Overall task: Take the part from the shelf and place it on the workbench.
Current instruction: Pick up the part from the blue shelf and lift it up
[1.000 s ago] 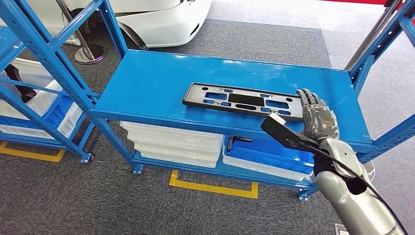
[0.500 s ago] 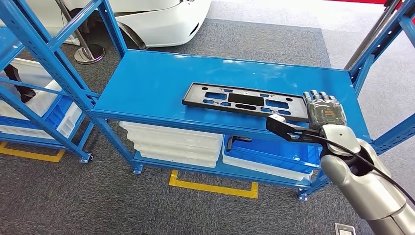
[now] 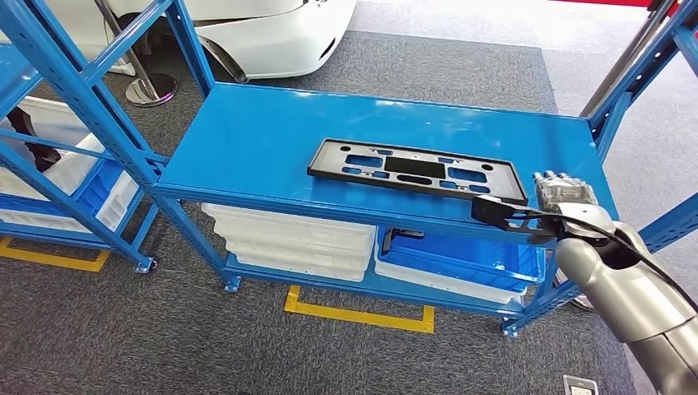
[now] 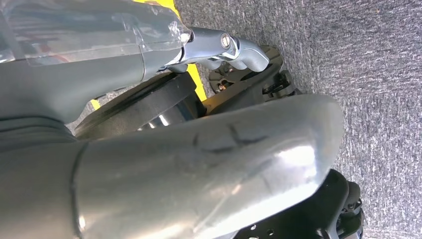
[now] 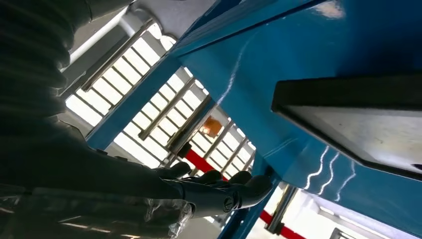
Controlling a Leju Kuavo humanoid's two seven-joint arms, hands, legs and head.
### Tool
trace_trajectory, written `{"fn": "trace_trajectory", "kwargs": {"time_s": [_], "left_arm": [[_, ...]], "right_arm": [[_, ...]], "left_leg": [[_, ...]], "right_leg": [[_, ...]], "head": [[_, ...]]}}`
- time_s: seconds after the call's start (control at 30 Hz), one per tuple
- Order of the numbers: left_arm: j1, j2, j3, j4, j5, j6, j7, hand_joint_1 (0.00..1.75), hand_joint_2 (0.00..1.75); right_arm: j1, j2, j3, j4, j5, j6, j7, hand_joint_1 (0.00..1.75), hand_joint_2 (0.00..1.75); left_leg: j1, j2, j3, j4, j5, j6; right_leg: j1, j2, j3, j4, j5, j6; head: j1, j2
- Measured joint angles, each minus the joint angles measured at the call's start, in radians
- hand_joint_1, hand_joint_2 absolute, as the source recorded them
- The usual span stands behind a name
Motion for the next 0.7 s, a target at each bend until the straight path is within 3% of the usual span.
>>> {"fn": "trace_trajectory", "kwargs": {"time_s": [0.17, 0.37, 0.7], "left_arm": [[0.0, 0.0, 0.0, 0.001, -0.004, -0.002, -0.006, 0.0, 0.0], [-0.001, 0.0, 0.0, 0.001, -0.015, 0.0, -0.005, 0.0, 0.0], [-0.008, 0.0, -0.005, 0.002, -0.039, -0.01, 0.012, 0.0, 0.0]], "right_arm": [[-0.013, 0.0, 0.061, 0.098, -0.096, -0.155, -0.01, 0.0, 1.75], [-0.024, 0.016, 0.153, 0.216, -0.045, -0.344, -0.097, 0.0, 1.75], [-0.069, 0.063, 0.282, 0.319, 0.076, -0.412, -0.119, 0.0, 1.75]], "left_leg": [[0.0, -0.001, 0.0, 0.0, 0.0, 0.0], [0.0, -0.001, -0.001, 0.0, 0.0, 0.0], [0.0, -0.002, -0.001, 0.0, 0.0, 0.0]], "right_leg": [[0.0, -0.001, 0.0, 0.0, 0.0, 0.0], [0.0, -0.001, -0.001, 0.0, 0.0, 0.0], [0.0, -0.001, -0.001, 0.0, 0.0, 0.0]], "head": [[0.0, 0.0], [0.0, 0.0], [0.0, 0.0]]}}
